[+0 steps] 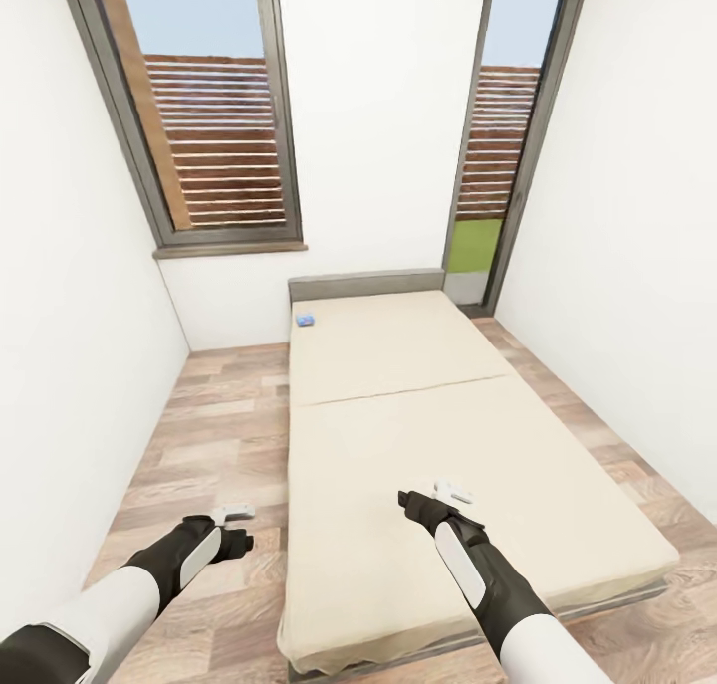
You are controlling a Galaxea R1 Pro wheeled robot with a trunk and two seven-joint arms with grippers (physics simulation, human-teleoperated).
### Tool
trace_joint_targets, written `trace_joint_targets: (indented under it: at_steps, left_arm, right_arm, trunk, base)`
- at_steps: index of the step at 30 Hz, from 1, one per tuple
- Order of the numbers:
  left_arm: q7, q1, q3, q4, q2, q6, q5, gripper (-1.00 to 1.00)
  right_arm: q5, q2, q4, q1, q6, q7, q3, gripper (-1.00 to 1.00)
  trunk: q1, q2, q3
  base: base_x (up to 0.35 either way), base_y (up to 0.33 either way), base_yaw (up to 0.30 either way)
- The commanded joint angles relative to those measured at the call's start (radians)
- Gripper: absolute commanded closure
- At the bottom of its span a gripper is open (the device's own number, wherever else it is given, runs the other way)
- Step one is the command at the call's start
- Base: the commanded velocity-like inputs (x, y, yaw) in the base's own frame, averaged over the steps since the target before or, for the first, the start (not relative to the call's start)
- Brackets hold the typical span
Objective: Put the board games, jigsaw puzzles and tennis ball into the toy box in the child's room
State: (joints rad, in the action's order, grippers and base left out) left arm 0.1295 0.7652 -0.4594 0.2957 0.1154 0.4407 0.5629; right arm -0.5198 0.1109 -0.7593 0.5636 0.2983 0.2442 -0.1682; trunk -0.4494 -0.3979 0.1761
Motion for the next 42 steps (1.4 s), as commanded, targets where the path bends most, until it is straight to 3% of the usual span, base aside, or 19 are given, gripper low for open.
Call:
trace_joint_targets:
  at_steps: [1,9,33,42]
  left_arm:
    - [0.008,0.000,-0.007,0.003,0.001,0.005,0.011,-1.00]
    - [0.008,0.000,-0.007,0.003,0.001,0.005,0.011,-1.00]
    - [0.009,0.000,-0.007,0.003,0.001,0.006,0.011,-1.00]
    - [0.009,0.000,-0.007,0.003,0.001,0.006,0.011,-1.00]
  right_arm:
    - [-0.009,0.000,-0.001,0.001,0.002,0.009,-0.004,-1.00]
    - [-0.009,0.000,-0.002,0.001,0.002,0.009,-0.004,-1.00]
    - [-0.009,0.000,-0.002,0.001,0.002,0.009,-0.004,-1.00]
    - [-0.009,0.000,-0.001,0.001,0.002,0.009,-0.004,-1.00]
  trunk:
    - [-0.001,-0.002,0.001]
    - [-0.001,-0.002,-0.002]
    - [-0.001,-0.002,-0.002]
    - [-0.001,-0.002,-0.009]
  base:
    - [0.004,0.003,-0.245]
    - [0.061,0.071,-0.137]
    - [0.054,0.110,-0.008]
    - [0.005,0.009,-0.165]
